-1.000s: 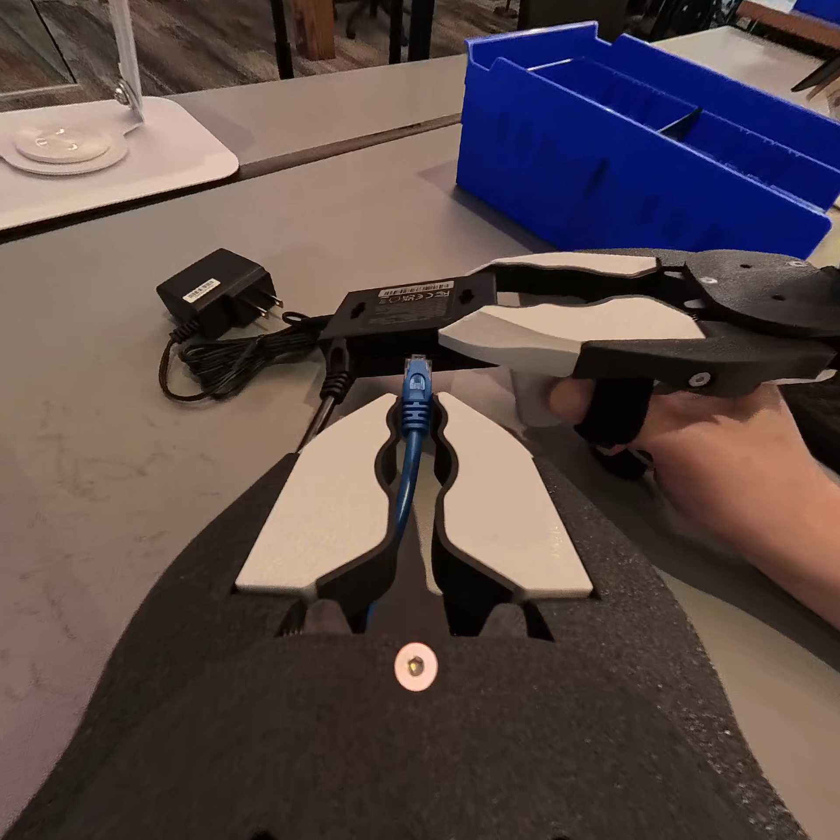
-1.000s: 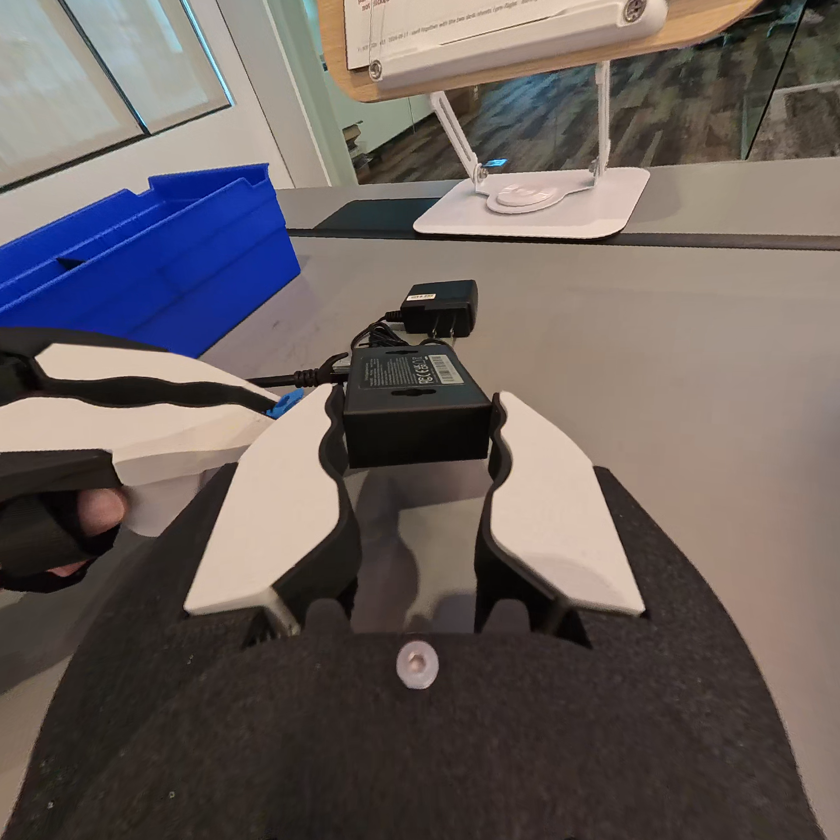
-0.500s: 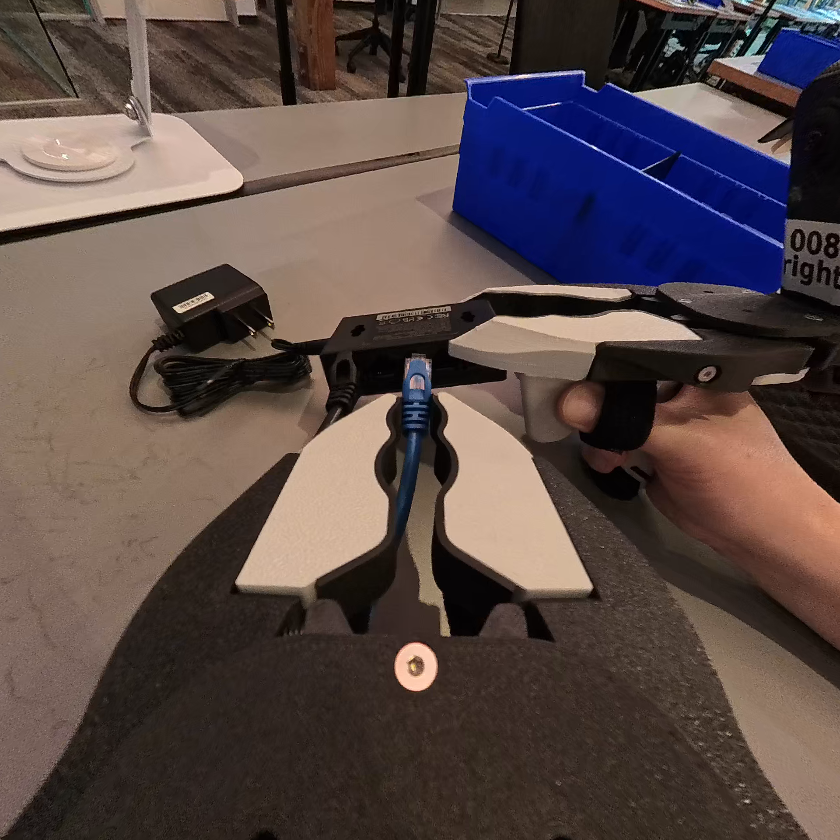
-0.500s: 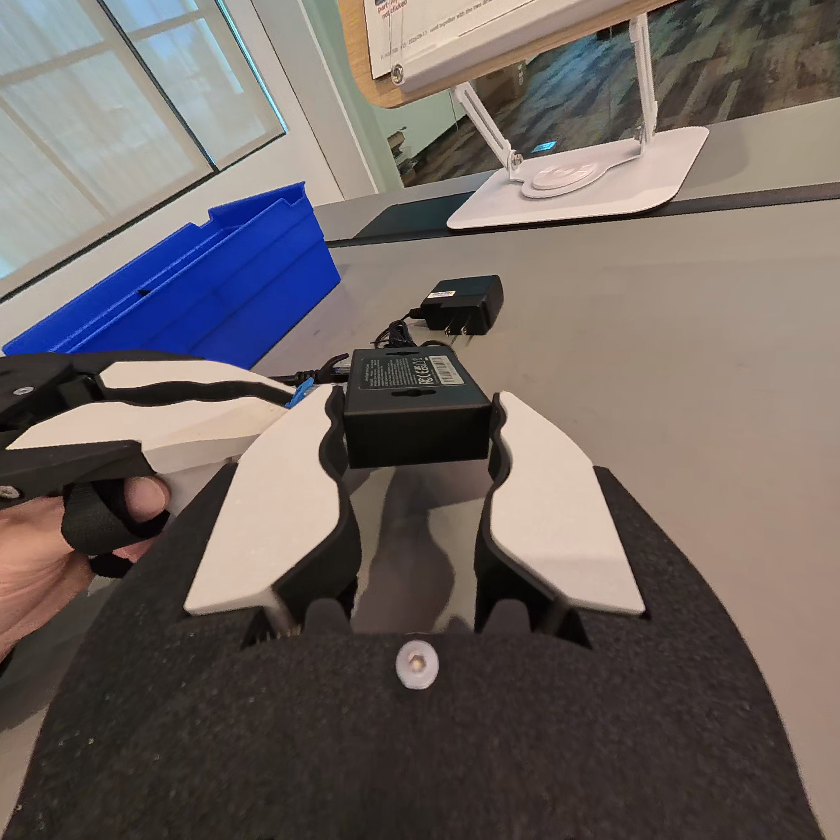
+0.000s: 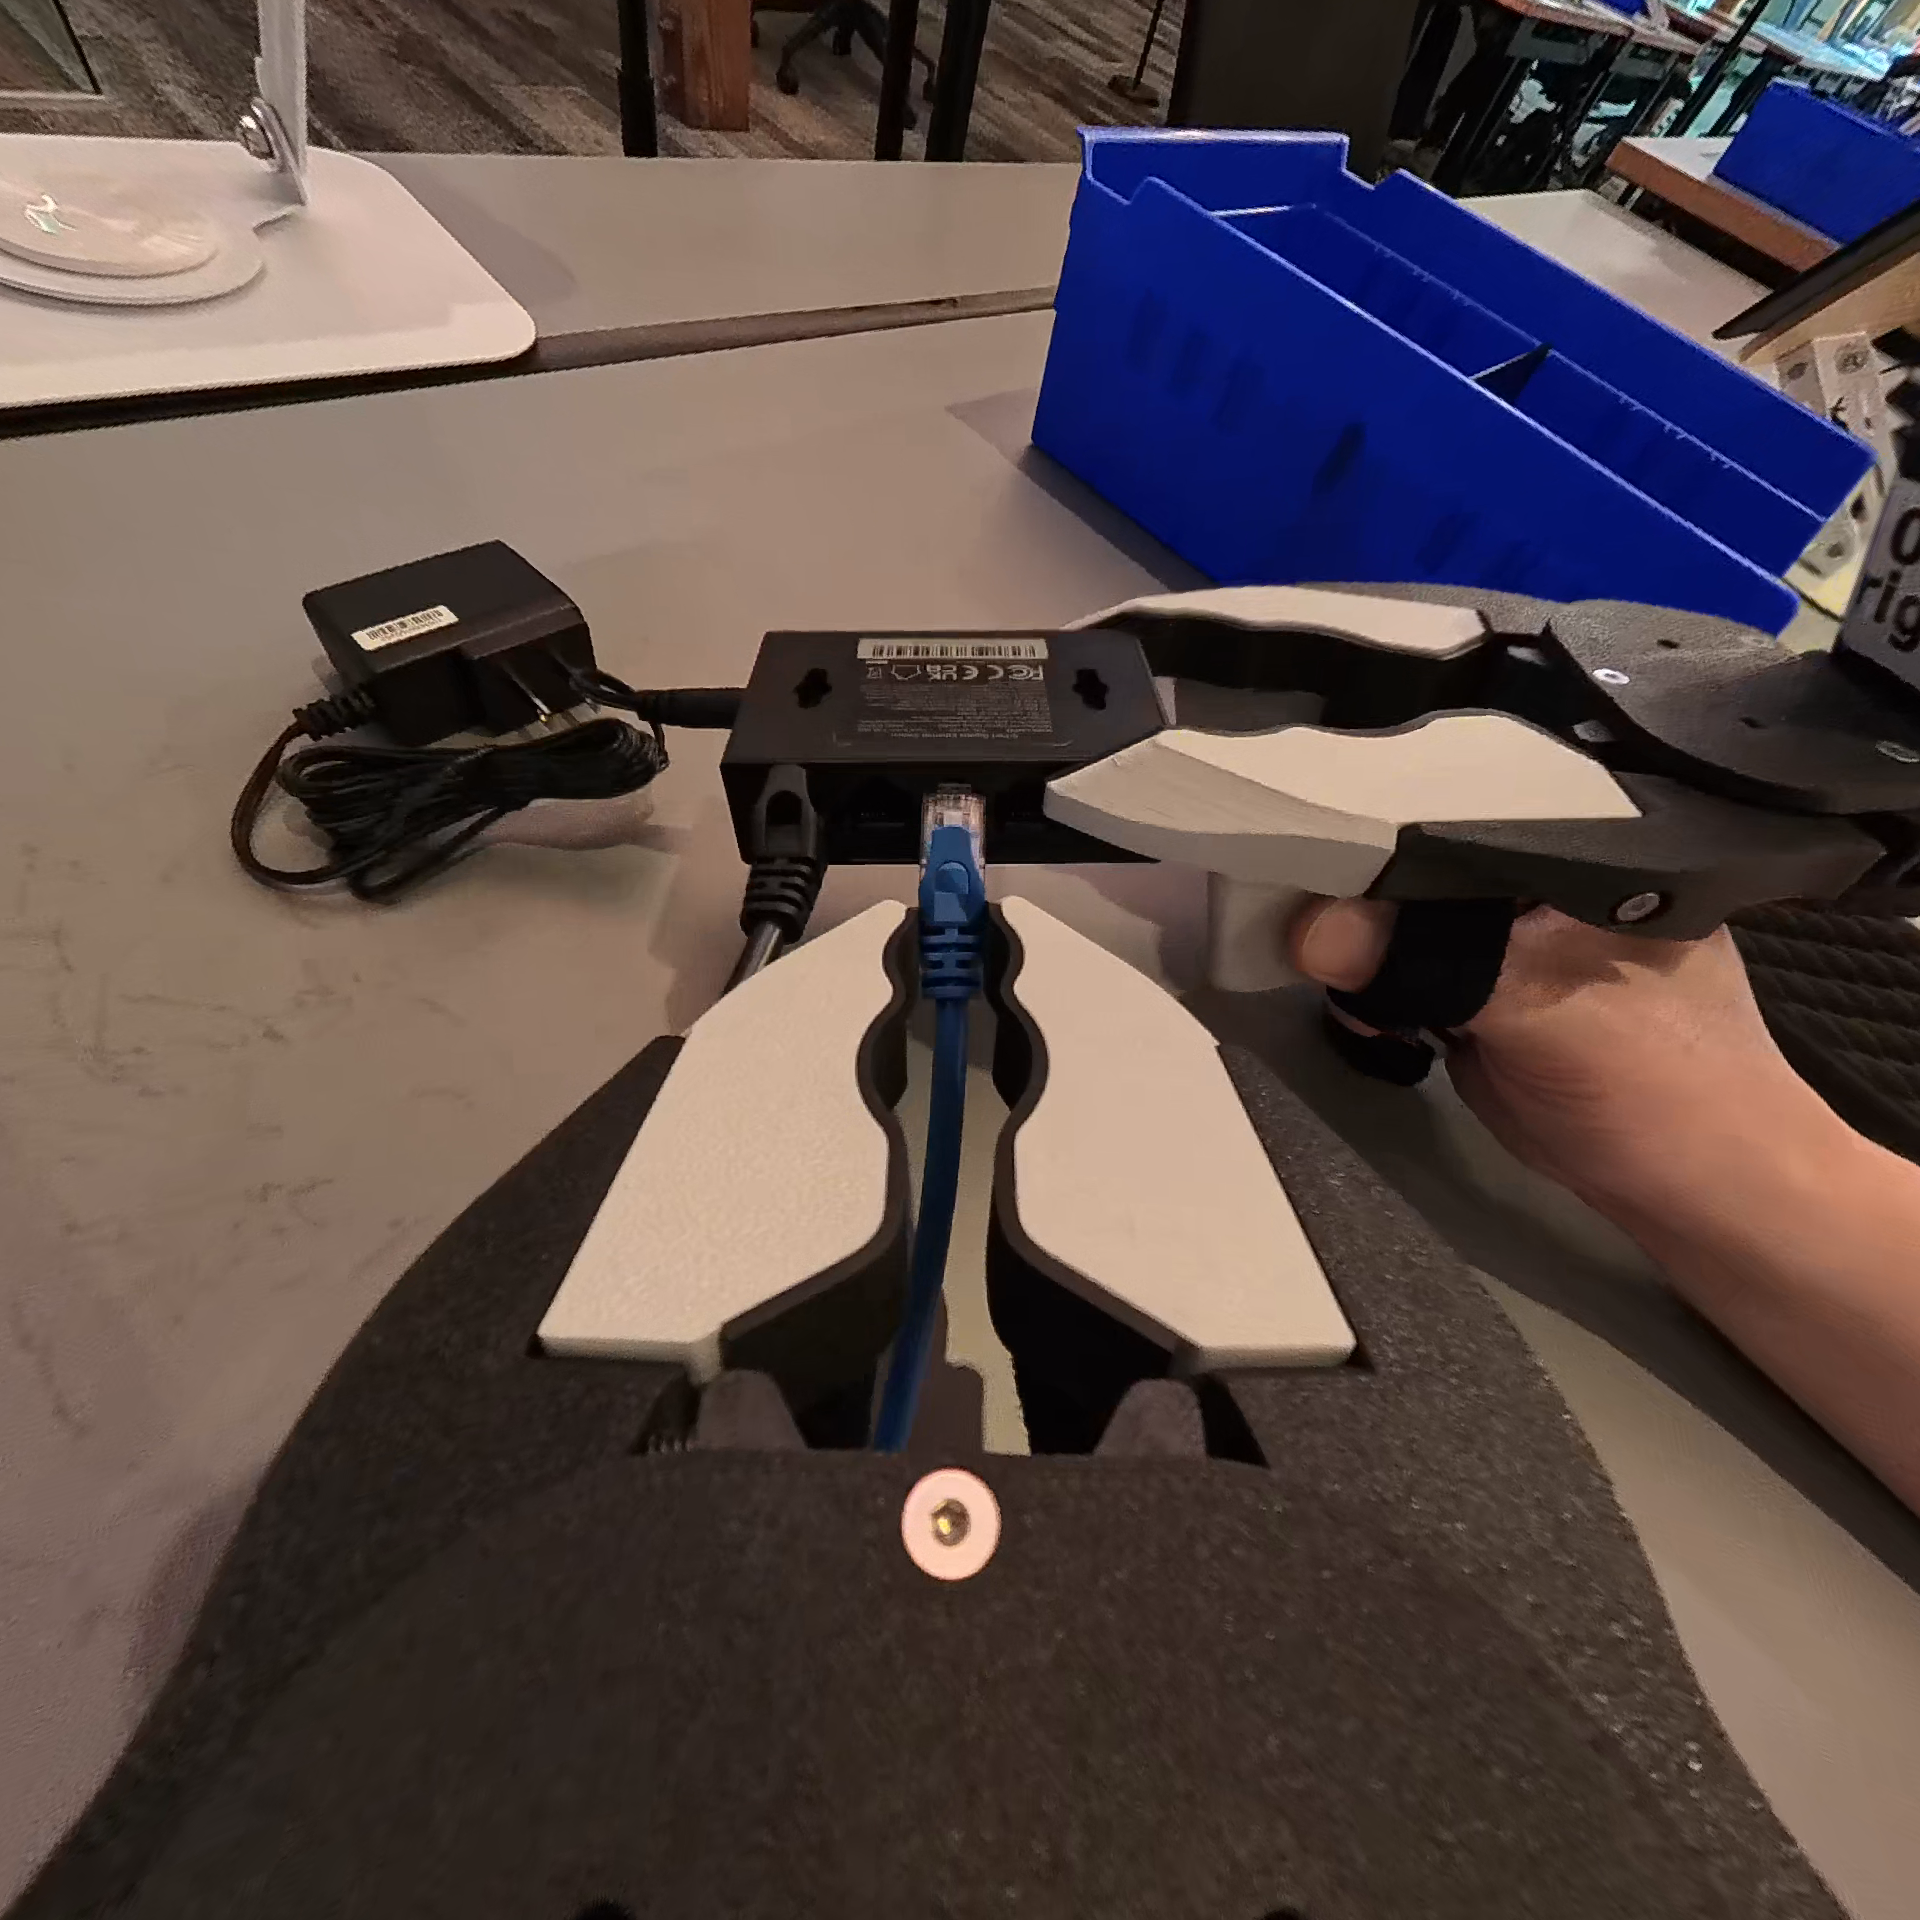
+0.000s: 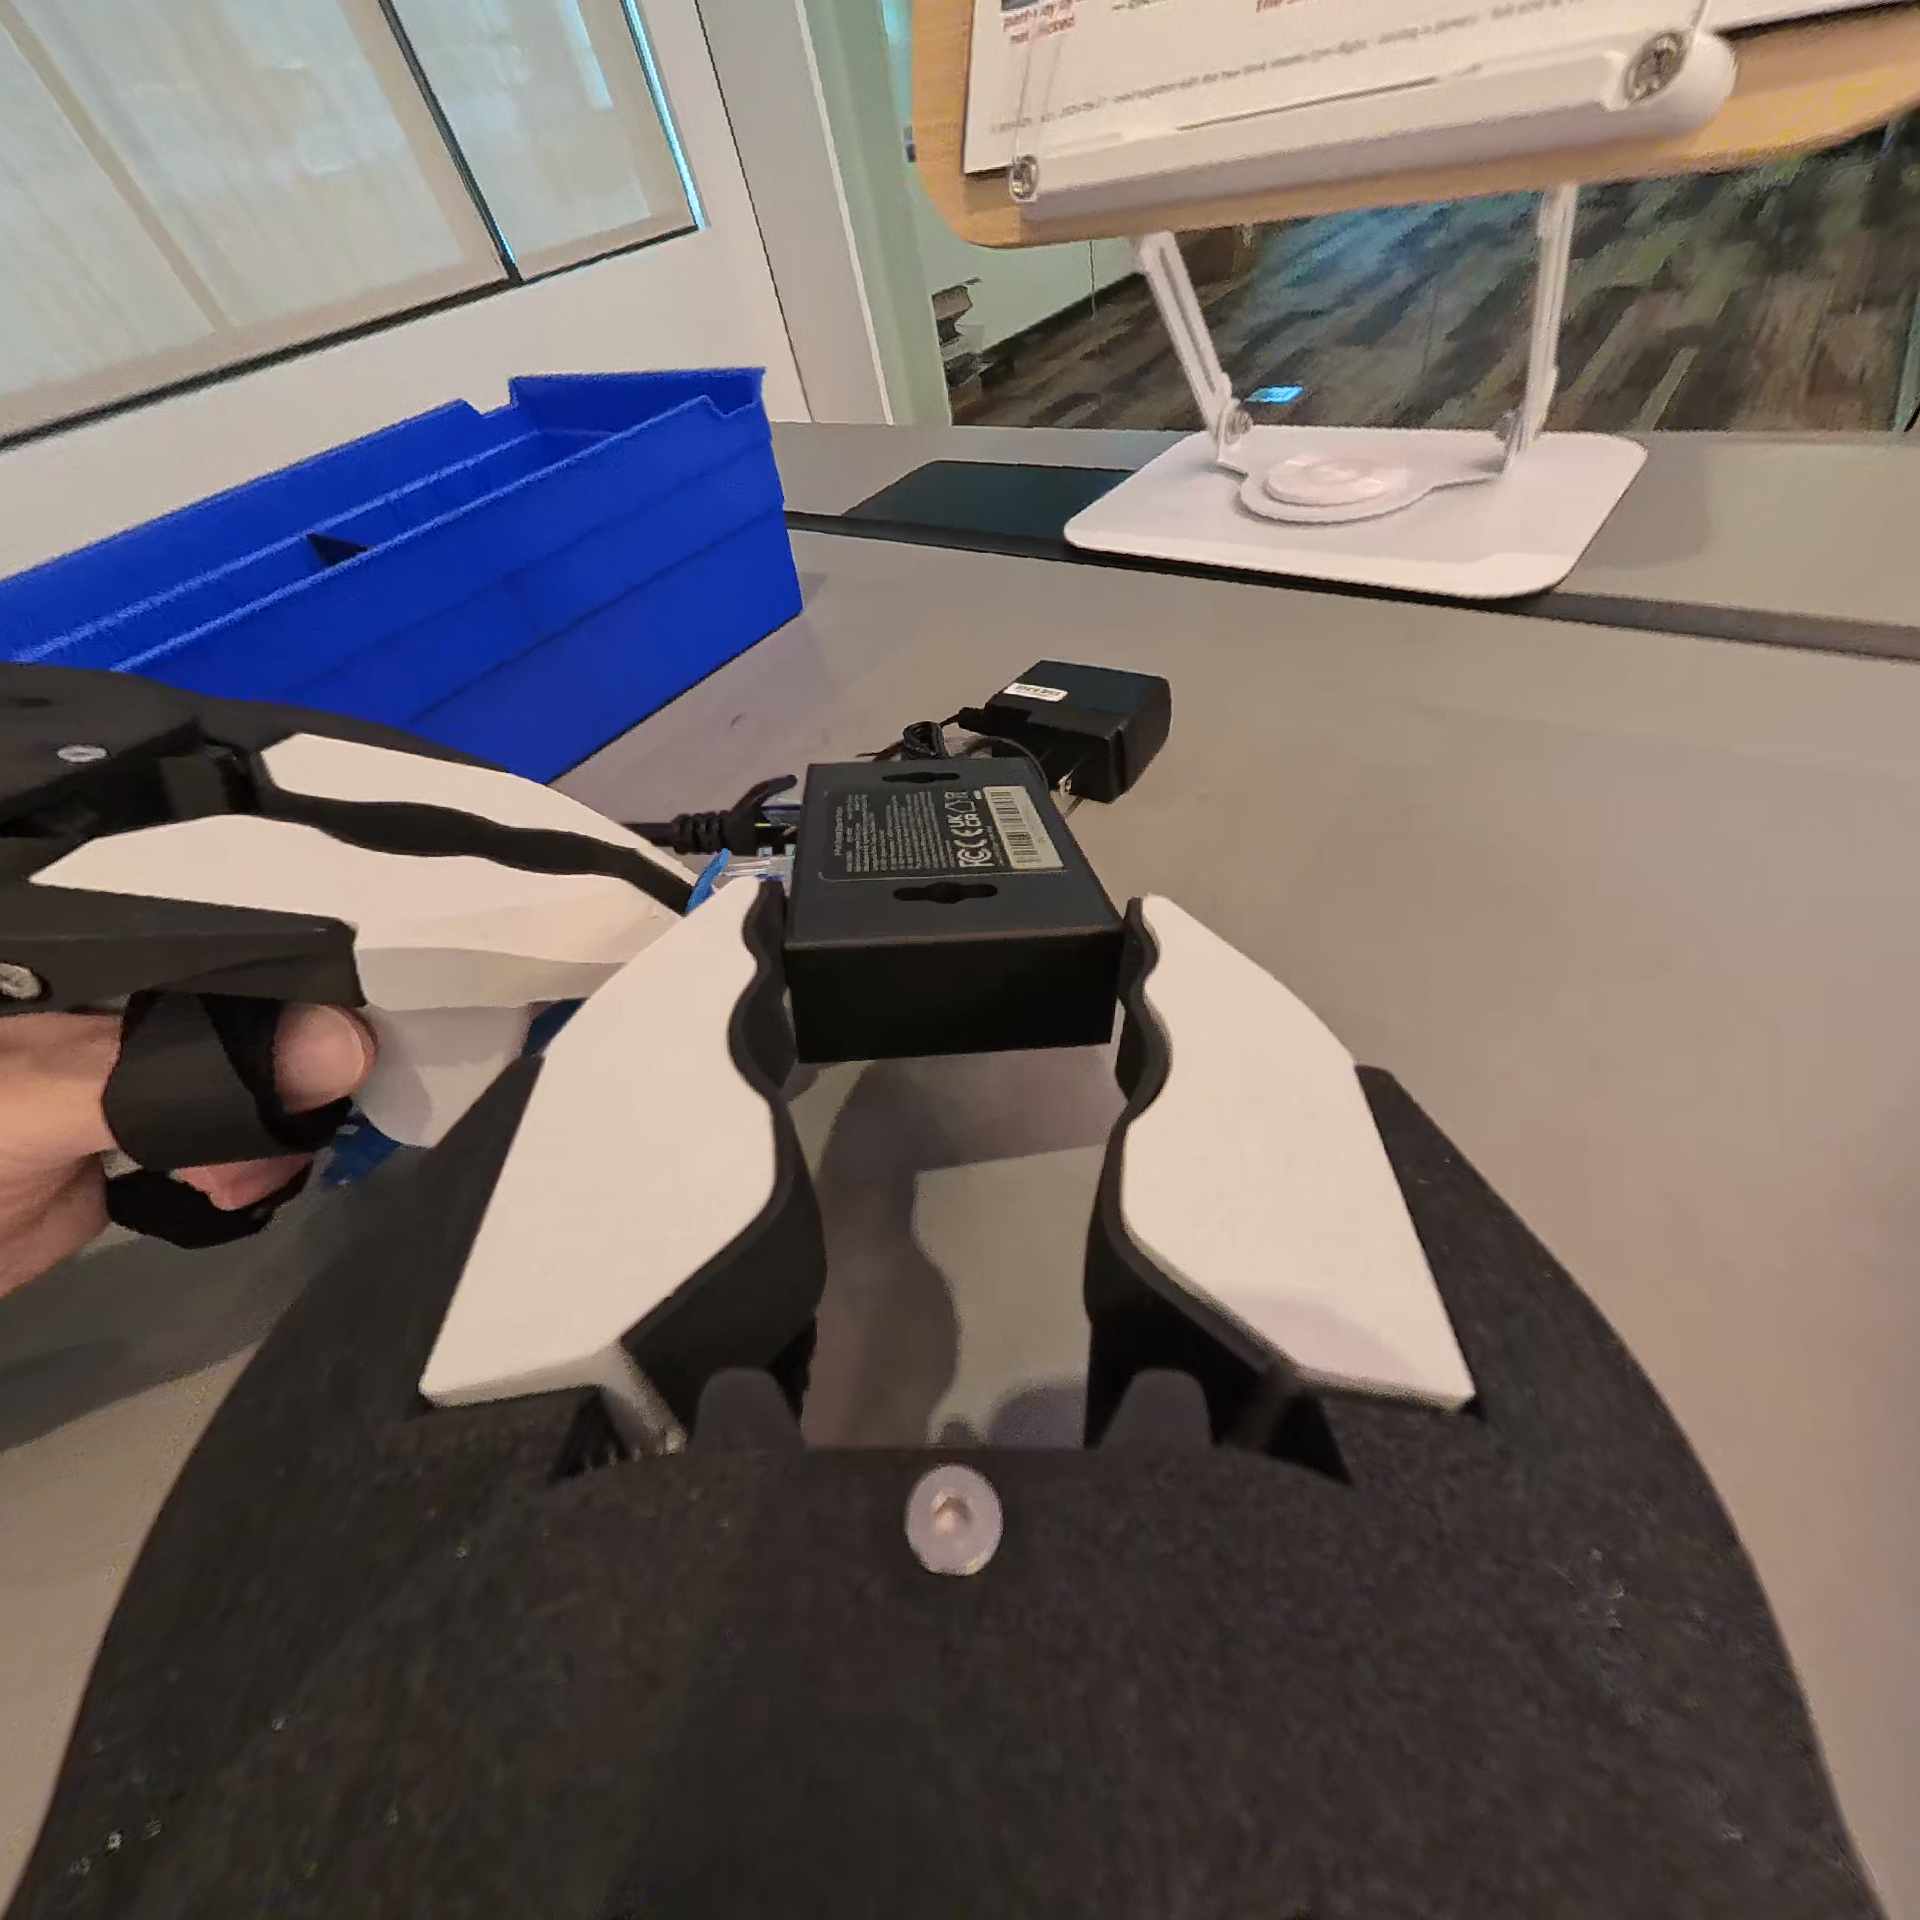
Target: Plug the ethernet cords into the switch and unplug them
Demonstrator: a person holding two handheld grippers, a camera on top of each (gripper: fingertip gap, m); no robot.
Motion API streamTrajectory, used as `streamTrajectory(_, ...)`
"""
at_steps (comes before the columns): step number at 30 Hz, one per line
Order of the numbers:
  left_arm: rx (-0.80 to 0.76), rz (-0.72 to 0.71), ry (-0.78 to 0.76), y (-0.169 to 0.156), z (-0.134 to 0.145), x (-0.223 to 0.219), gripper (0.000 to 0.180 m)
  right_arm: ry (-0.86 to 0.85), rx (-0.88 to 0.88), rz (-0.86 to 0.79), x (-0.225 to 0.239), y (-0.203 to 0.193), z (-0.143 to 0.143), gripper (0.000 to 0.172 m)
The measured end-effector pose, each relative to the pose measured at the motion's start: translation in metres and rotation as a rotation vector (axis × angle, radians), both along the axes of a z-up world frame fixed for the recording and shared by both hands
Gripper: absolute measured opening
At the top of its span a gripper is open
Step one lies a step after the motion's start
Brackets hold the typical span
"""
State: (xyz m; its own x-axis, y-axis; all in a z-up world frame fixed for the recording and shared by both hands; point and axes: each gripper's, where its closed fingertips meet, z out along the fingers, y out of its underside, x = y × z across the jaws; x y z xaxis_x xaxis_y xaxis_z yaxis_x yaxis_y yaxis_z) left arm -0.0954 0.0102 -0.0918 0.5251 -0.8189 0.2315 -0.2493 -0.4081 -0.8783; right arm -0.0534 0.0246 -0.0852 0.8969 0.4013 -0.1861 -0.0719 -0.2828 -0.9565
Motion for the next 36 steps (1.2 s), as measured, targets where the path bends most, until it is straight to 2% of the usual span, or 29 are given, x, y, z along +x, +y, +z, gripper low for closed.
streamTrajectory(5,-0.006,0.001,-0.009,-0.001,0.0,-0.002,0.011,-0.145,0.055,0.01,-0.003,-0.002,0.004,0.06)
streamTrajectory(9,0.072,0.015,0.027,-0.001,0.004,-0.003,0.011,-0.139,0.063,0.011,-0.003,-0.002,0.005,0.06)
streamTrajectory(18,0.065,0.019,0.016,-0.001,0.004,-0.004,0.011,-0.229,0.122,0.026,-0.007,-0.005,0.008,0.06)
streamTrajectory(22,0.079,0.02,0.017,-0.002,0.006,-0.004,0.011,-0.179,0.118,0.044,-0.008,-0.005,0.008,0.06)
streamTrajectory(36,0.149,0.05,0.056,0.003,0.008,-0.01,0.01,-0.168,0.109,0.037,-0.015,-0.005,0.005,0.06)
